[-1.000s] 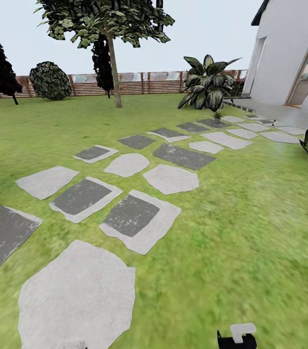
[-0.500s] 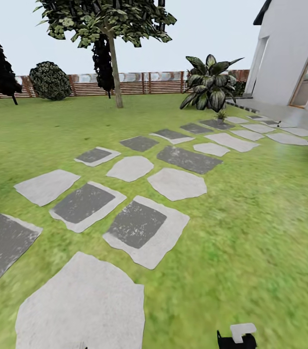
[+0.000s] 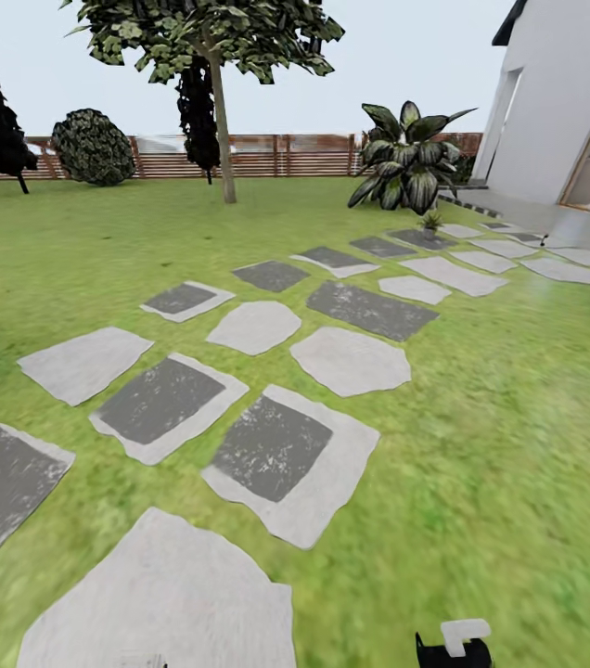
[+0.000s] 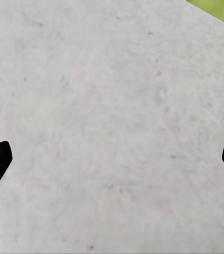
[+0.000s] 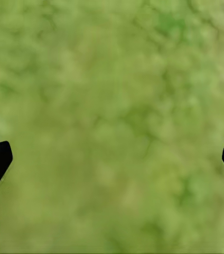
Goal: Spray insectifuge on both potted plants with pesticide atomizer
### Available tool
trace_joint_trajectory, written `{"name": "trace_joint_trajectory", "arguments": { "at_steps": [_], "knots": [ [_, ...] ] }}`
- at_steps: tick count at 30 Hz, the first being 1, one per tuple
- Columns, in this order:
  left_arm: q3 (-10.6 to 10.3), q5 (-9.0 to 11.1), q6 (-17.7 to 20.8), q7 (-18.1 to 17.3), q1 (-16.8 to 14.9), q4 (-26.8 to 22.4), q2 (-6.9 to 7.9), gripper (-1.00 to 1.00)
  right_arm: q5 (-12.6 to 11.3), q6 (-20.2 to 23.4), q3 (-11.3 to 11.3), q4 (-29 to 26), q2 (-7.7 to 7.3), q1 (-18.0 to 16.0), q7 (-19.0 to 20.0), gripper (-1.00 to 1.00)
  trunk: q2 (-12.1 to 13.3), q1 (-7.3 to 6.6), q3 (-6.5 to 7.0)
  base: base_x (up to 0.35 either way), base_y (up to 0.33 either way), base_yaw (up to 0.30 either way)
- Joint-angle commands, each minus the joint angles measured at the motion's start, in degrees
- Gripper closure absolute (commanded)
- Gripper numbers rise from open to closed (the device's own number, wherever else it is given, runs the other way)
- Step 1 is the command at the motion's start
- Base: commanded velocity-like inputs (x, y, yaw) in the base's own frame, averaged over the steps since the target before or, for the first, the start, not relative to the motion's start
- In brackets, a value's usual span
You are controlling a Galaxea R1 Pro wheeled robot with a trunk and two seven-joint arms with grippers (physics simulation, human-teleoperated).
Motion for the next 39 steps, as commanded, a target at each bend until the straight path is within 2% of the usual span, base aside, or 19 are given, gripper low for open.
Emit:
{"name": "trace_joint_trajectory", "arguments": {
  "at_steps": [1, 33, 39],
  "knots": [
    [0.3, 0.1, -0.1, -0.3, 0.0, 0.1, -0.02, -1.00, 0.0, -0.1, 0.5, 0.0, -0.01, 0.0, -0.4, -1.00, 0.0, 0.02, -0.05, 0.311, 0.144, 0.000],
    [0.3, 0.1, -0.1, -0.3, 0.0, 0.1, -0.06, -1.00, -0.1, -0.1, 0.4, 0.0, 0.03, 0.0, -0.4, -1.00, 0.0, 0.02, -0.05, 0.312, 0.141, 0.000],
    [0.3, 0.1, -0.2, -0.3, 0.0, 0.1, -0.06, -1.00, -0.1, -0.1, 0.4, 0.0, 0.03, 0.0, -0.4, -1.00, 0.0, 0.02, -0.03, 0.313, 0.140, -0.152]
  ]
}}
